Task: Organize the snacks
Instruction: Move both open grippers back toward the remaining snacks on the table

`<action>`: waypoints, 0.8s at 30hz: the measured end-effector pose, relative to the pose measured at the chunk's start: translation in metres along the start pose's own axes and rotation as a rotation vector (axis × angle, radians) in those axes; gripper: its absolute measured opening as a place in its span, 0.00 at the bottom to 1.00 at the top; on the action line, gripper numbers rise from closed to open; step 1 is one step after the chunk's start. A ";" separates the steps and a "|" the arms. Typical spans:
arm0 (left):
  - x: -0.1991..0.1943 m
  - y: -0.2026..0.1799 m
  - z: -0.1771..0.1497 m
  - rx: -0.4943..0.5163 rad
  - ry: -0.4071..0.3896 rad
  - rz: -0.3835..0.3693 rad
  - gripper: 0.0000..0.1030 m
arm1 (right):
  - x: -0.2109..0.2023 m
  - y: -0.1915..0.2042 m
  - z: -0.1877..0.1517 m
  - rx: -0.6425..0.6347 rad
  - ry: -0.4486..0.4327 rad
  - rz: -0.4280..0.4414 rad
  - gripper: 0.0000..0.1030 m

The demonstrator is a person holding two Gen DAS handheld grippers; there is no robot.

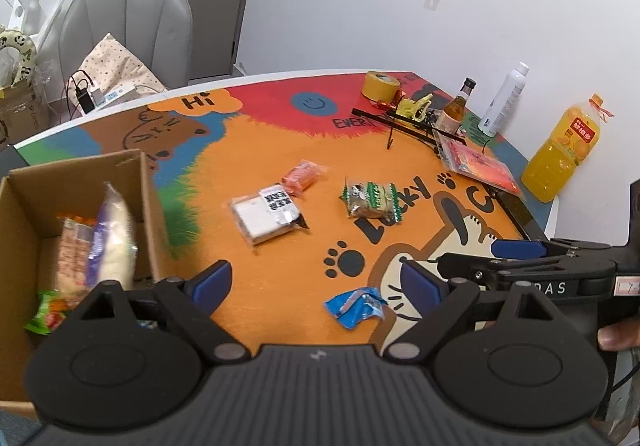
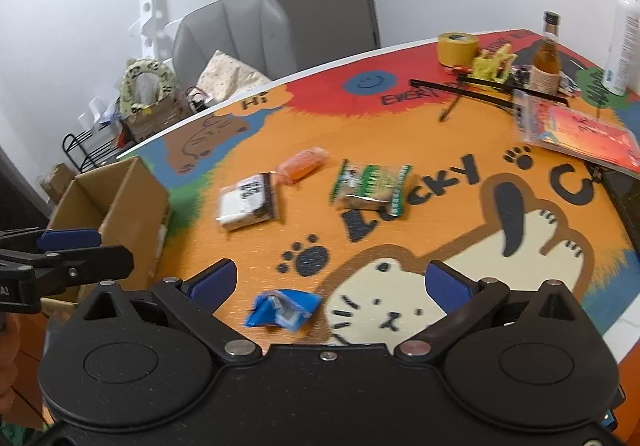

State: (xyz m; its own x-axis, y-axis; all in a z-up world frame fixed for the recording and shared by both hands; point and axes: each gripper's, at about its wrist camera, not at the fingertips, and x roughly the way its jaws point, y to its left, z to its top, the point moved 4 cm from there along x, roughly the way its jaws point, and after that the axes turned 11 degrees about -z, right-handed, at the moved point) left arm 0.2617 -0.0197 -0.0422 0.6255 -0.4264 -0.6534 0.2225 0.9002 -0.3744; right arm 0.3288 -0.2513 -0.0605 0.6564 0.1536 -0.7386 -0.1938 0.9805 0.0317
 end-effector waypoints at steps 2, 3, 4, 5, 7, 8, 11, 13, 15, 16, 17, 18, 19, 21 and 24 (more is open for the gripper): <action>0.007 -0.004 -0.001 -0.001 -0.001 0.002 0.88 | 0.003 -0.007 -0.004 0.007 -0.002 0.002 1.00; 0.009 -0.006 -0.002 -0.001 -0.005 0.002 0.88 | 0.004 -0.011 -0.006 0.010 -0.004 0.004 1.00; 0.012 -0.007 -0.004 -0.001 -0.008 0.002 0.88 | 0.005 -0.014 -0.008 0.013 -0.009 0.003 1.00; 0.017 -0.009 -0.005 0.000 -0.008 -0.002 0.88 | 0.006 -0.018 -0.010 0.014 -0.017 -0.002 1.00; 0.025 -0.012 -0.009 -0.002 -0.005 -0.004 0.87 | 0.008 -0.022 -0.014 0.007 -0.041 -0.018 1.00; 0.029 -0.012 -0.012 -0.010 -0.007 0.000 0.87 | 0.010 -0.024 -0.016 0.004 -0.050 -0.024 1.00; 0.042 -0.013 -0.019 -0.027 0.003 -0.001 0.86 | 0.016 -0.030 -0.023 -0.005 -0.067 -0.035 1.00; 0.051 -0.014 -0.024 -0.036 0.012 -0.002 0.85 | 0.019 -0.033 -0.027 -0.006 -0.077 -0.033 1.00; 0.059 -0.014 -0.028 -0.044 0.018 0.004 0.85 | 0.021 -0.034 -0.030 -0.004 -0.086 -0.027 1.00; 0.062 -0.014 -0.029 -0.047 0.021 0.005 0.85 | 0.022 -0.035 -0.032 -0.001 -0.091 -0.026 1.00; 0.066 -0.015 -0.031 -0.051 0.025 0.006 0.85 | 0.023 -0.036 -0.033 0.002 -0.097 -0.026 1.00; 0.070 -0.015 -0.033 -0.053 0.027 0.008 0.84 | 0.024 -0.037 -0.034 0.006 -0.103 -0.025 1.00; 0.073 -0.015 -0.034 -0.056 0.029 0.012 0.83 | 0.025 -0.038 -0.035 0.009 -0.107 -0.025 1.00; 0.080 -0.015 -0.037 -0.060 0.028 0.018 0.82 | 0.027 -0.039 -0.038 0.018 -0.121 -0.025 1.00; 0.090 -0.015 -0.041 -0.072 0.031 0.020 0.79 | 0.030 -0.041 -0.041 0.025 -0.136 -0.025 1.00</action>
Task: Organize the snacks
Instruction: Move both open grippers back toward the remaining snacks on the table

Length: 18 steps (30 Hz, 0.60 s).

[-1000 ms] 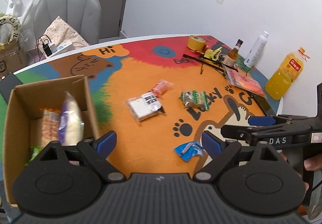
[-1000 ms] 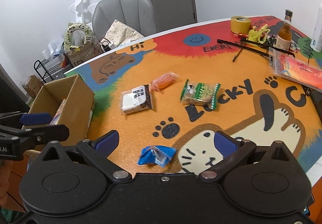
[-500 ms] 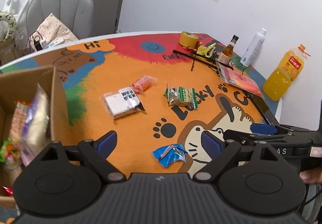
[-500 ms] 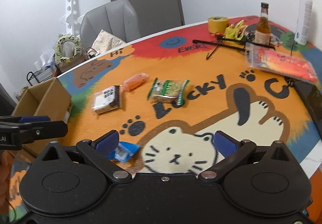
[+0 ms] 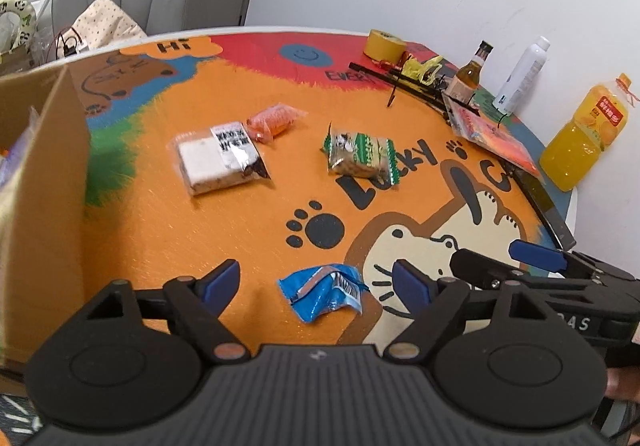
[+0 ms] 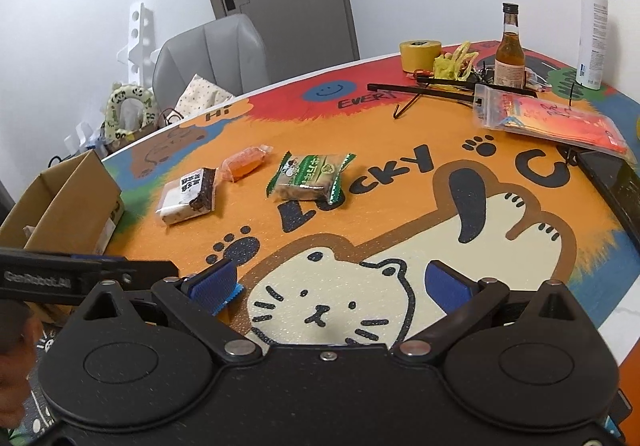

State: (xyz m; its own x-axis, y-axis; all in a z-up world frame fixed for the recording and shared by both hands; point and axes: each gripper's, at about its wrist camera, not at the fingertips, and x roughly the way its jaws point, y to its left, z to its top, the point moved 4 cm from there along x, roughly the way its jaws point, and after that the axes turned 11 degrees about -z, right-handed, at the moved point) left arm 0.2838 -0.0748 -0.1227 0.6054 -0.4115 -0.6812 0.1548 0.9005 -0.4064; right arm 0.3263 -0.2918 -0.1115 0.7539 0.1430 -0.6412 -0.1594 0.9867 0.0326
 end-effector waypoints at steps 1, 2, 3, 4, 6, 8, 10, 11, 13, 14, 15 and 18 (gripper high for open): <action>0.003 0.000 -0.001 -0.004 0.002 0.002 0.77 | 0.001 -0.001 -0.001 0.002 -0.004 -0.004 1.00; 0.007 0.001 -0.003 -0.008 0.002 0.004 0.76 | 0.001 -0.002 -0.002 0.006 -0.010 -0.008 1.00; 0.010 0.001 -0.004 -0.012 0.000 0.008 0.74 | 0.003 -0.003 -0.004 0.015 -0.015 -0.012 1.00; 0.013 0.003 -0.006 -0.014 -0.005 0.015 0.73 | 0.004 -0.005 -0.005 0.024 -0.017 -0.015 1.00; 0.020 0.004 -0.009 -0.010 -0.007 0.031 0.72 | 0.008 -0.007 -0.008 0.042 -0.015 -0.020 1.00; 0.028 0.006 -0.012 -0.025 0.005 0.032 0.69 | 0.010 -0.009 -0.010 0.057 -0.017 -0.024 0.99; 0.032 0.007 -0.014 -0.029 -0.001 0.031 0.69 | 0.012 -0.010 -0.011 0.074 -0.022 -0.027 0.99; 0.032 0.006 -0.014 -0.017 -0.012 0.041 0.69 | 0.013 -0.010 -0.011 0.082 -0.025 -0.028 0.99; 0.034 0.004 -0.015 -0.005 -0.018 0.051 0.66 | 0.015 -0.009 -0.012 0.088 -0.028 -0.032 0.99; 0.034 0.003 -0.016 0.000 -0.022 0.051 0.65 | 0.016 -0.008 -0.013 0.089 -0.031 -0.035 0.99; 0.035 0.002 -0.016 0.009 -0.024 0.054 0.61 | 0.017 -0.007 -0.013 0.093 -0.035 -0.039 0.99; 0.035 -0.001 -0.019 0.033 -0.028 0.060 0.44 | 0.021 -0.005 -0.013 0.120 -0.042 -0.040 0.99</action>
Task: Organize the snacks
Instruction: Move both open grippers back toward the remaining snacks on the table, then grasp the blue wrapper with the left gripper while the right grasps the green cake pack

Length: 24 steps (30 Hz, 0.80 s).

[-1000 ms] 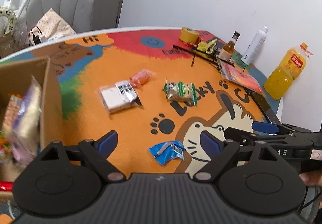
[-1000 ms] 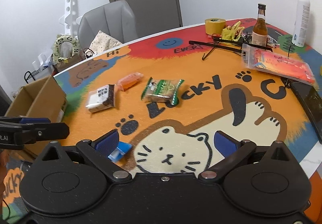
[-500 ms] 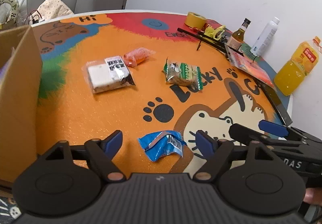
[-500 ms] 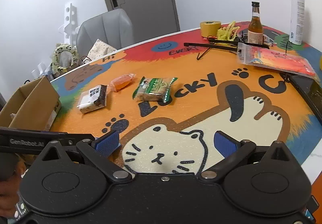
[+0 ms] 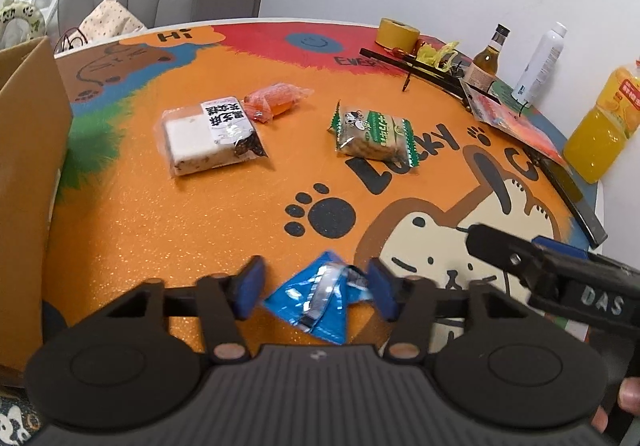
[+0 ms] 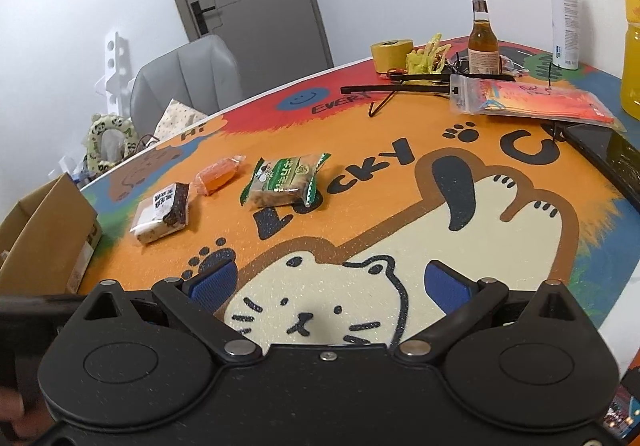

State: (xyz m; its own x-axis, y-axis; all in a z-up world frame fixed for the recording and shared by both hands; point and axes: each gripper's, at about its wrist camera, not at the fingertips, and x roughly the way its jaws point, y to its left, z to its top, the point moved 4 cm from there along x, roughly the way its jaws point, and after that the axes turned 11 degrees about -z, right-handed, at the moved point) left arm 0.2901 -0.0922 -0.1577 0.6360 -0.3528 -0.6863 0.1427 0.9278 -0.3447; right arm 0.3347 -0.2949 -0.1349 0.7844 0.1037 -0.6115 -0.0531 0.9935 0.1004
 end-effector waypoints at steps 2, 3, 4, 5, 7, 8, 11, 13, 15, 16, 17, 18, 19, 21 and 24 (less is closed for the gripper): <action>0.001 -0.002 -0.001 0.018 0.000 -0.006 0.36 | 0.004 0.002 0.000 0.029 0.005 0.006 0.99; 0.001 -0.003 -0.001 0.025 0.006 -0.017 0.31 | 0.007 0.003 0.000 0.039 0.010 0.010 0.98; 0.001 -0.003 0.000 0.029 0.009 -0.019 0.29 | 0.009 0.005 0.001 0.043 0.014 0.013 0.98; 0.002 -0.002 0.001 0.025 0.014 -0.025 0.28 | 0.010 0.008 0.001 0.046 0.016 0.015 0.97; 0.002 0.001 0.004 0.015 0.020 -0.037 0.26 | 0.014 0.013 0.004 0.040 0.016 0.012 0.97; 0.001 0.003 0.007 0.012 0.016 -0.034 0.26 | 0.016 0.015 0.005 0.034 0.017 0.008 0.96; -0.004 0.010 0.015 -0.005 -0.006 -0.038 0.25 | 0.021 0.021 0.010 0.025 0.023 0.009 0.92; -0.008 0.014 0.023 -0.014 -0.025 -0.038 0.25 | 0.024 0.026 0.015 0.016 0.020 0.006 0.91; -0.011 0.018 0.030 -0.020 -0.045 -0.033 0.25 | 0.027 0.030 0.020 0.008 0.016 0.004 0.91; -0.013 0.021 0.033 -0.021 -0.052 -0.031 0.25 | 0.029 0.032 0.022 0.003 0.013 0.002 0.91; -0.013 0.023 0.036 -0.023 -0.057 -0.028 0.25 | 0.030 0.035 0.024 -0.001 0.011 0.000 0.91; -0.013 0.025 0.039 -0.024 -0.060 -0.026 0.25 | 0.033 0.038 0.026 -0.006 0.010 -0.003 0.91; -0.013 0.027 0.041 -0.026 -0.062 -0.024 0.25 | 0.035 0.040 0.028 -0.010 0.009 -0.007 0.91; -0.013 0.032 0.046 -0.032 -0.066 -0.020 0.25 | 0.040 0.044 0.031 -0.013 0.011 -0.016 0.91; -0.012 0.040 0.054 -0.050 -0.079 -0.016 0.25 | 0.048 0.051 0.035 -0.019 0.016 -0.030 0.92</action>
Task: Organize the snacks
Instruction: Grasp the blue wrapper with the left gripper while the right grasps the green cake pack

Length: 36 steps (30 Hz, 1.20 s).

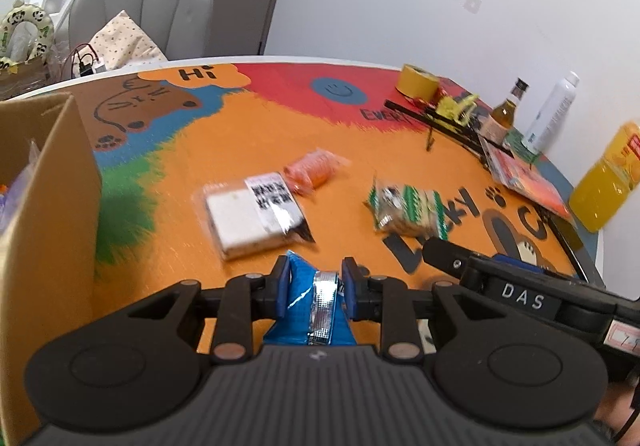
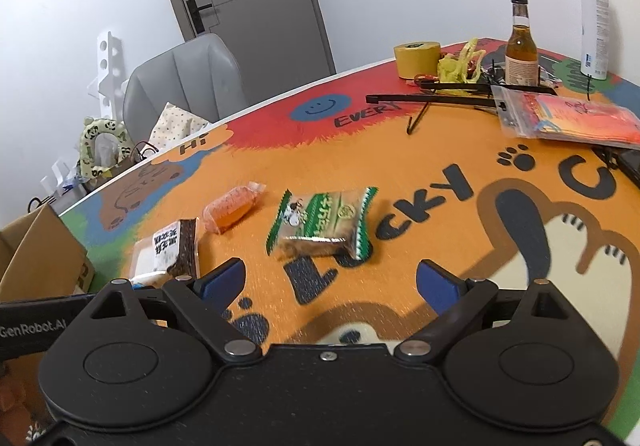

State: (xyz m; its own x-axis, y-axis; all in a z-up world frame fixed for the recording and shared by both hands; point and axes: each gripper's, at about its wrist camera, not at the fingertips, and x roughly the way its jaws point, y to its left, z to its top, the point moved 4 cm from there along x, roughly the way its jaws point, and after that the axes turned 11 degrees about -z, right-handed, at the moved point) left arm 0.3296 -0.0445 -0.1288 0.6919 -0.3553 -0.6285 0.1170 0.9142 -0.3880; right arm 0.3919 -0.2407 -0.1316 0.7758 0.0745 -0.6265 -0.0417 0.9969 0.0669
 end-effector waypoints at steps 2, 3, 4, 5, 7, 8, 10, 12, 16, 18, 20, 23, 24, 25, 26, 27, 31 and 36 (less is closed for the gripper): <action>0.001 0.004 0.005 -0.008 -0.006 -0.001 0.25 | 0.007 0.004 0.003 -0.001 0.006 -0.010 0.93; 0.003 0.006 0.007 -0.011 -0.007 -0.003 0.25 | 0.010 0.005 0.005 0.005 0.007 -0.012 0.96; 0.004 0.008 0.009 -0.014 -0.007 -0.005 0.25 | 0.013 0.007 0.006 0.011 0.004 -0.018 0.97; 0.006 0.010 0.011 -0.021 -0.007 -0.006 0.25 | 0.016 0.008 0.007 0.013 0.002 -0.023 0.97; 0.010 0.015 0.014 -0.042 -0.009 -0.009 0.25 | 0.022 0.013 0.010 0.007 0.004 -0.030 0.97; 0.011 0.018 0.016 -0.049 -0.011 -0.012 0.25 | 0.025 0.015 0.010 0.001 0.004 -0.034 0.97; 0.015 0.022 0.019 -0.065 -0.010 -0.014 0.25 | 0.032 0.020 0.012 -0.013 0.003 -0.050 0.97; 0.019 0.026 0.020 -0.079 -0.008 -0.018 0.25 | 0.037 0.026 0.014 -0.025 0.002 -0.064 0.97; 0.021 0.033 0.022 -0.103 -0.014 -0.026 0.25 | 0.047 0.036 0.018 -0.060 -0.014 -0.102 0.97; 0.020 0.035 0.023 -0.103 -0.023 -0.020 0.25 | 0.052 0.038 0.019 -0.076 -0.023 -0.124 0.97; 0.019 0.036 0.022 -0.105 -0.023 -0.023 0.25 | 0.057 0.038 0.018 -0.080 -0.024 -0.148 0.94; 0.019 0.036 0.023 -0.108 -0.027 -0.024 0.25 | 0.061 0.041 0.012 -0.120 -0.031 -0.205 0.70; 0.020 0.036 0.023 -0.108 -0.029 -0.025 0.25 | 0.060 0.042 0.010 -0.134 -0.035 -0.209 0.66; 0.019 0.036 0.024 -0.109 -0.031 -0.026 0.25 | 0.057 0.042 0.009 -0.138 -0.040 -0.199 0.59; 0.019 0.036 0.024 -0.111 -0.033 -0.028 0.25 | 0.054 0.041 0.009 -0.138 -0.040 -0.194 0.57; 0.018 0.036 0.024 -0.110 -0.035 -0.029 0.25 | 0.050 0.039 0.009 -0.130 -0.031 -0.183 0.54; 0.014 0.034 0.019 -0.100 -0.024 -0.038 0.25 | 0.031 0.032 0.003 -0.110 -0.029 -0.165 0.52; 0.013 0.026 0.012 -0.089 0.017 -0.057 0.25 | 0.013 0.023 -0.005 -0.069 -0.021 -0.162 0.51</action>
State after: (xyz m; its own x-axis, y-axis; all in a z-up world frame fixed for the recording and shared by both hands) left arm 0.3502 -0.0226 -0.1390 0.6738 -0.4098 -0.6149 0.0911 0.8718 -0.4813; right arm 0.3983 -0.2168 -0.1421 0.7891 -0.0871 -0.6081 0.0423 0.9952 -0.0877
